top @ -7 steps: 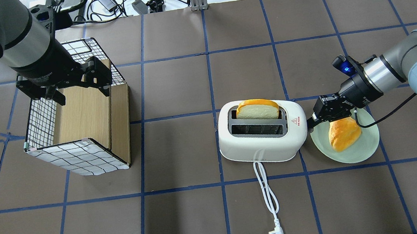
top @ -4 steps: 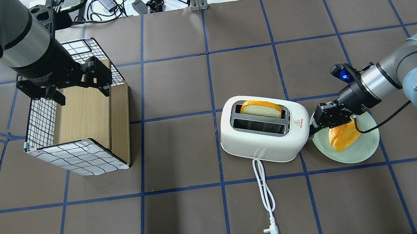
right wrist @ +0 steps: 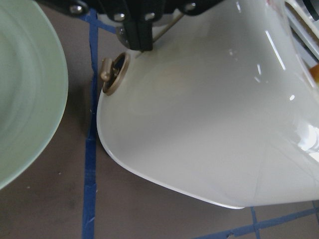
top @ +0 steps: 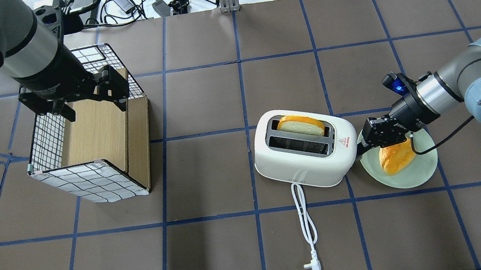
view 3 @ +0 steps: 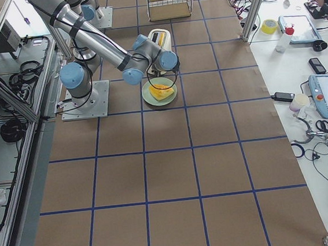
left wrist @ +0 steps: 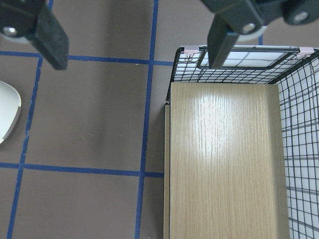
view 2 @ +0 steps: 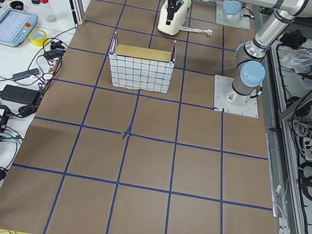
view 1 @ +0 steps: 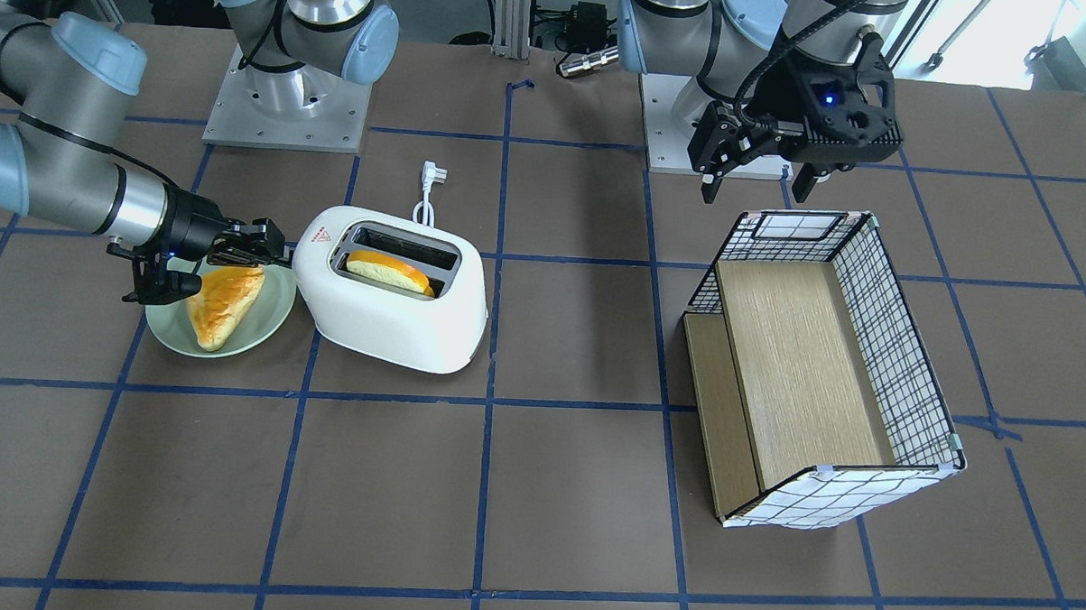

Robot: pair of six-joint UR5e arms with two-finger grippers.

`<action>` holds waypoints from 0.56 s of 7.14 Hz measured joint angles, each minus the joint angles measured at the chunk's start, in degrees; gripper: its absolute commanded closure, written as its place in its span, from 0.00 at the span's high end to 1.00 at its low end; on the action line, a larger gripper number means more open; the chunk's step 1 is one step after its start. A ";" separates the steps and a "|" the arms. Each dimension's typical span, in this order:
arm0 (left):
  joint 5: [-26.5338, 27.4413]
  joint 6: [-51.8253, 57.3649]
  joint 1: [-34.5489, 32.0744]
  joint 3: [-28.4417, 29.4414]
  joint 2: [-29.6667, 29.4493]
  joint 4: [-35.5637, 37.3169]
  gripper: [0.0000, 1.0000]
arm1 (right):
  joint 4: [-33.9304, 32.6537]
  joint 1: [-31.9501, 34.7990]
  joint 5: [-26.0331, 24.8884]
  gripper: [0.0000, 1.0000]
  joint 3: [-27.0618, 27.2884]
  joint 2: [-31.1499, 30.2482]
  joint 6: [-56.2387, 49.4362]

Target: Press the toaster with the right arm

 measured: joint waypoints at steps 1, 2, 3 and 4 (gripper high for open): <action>0.00 0.00 0.00 0.00 0.00 0.00 1.00 | 0.91 0.19 -1.32 0.00 -1.83 -1.56 4.36; 0.00 0.00 0.00 0.00 0.00 0.00 1.00 | 2.95 0.41 -2.65 0.00 -4.55 -3.34 7.91; 0.00 0.00 0.00 0.00 0.00 0.00 1.00 | 6.08 0.83 -4.42 0.00 -8.46 -4.54 10.25; 0.00 0.00 0.00 0.00 0.00 0.00 1.00 | 10.16 1.80 -7.12 0.00 -13.85 -5.10 12.16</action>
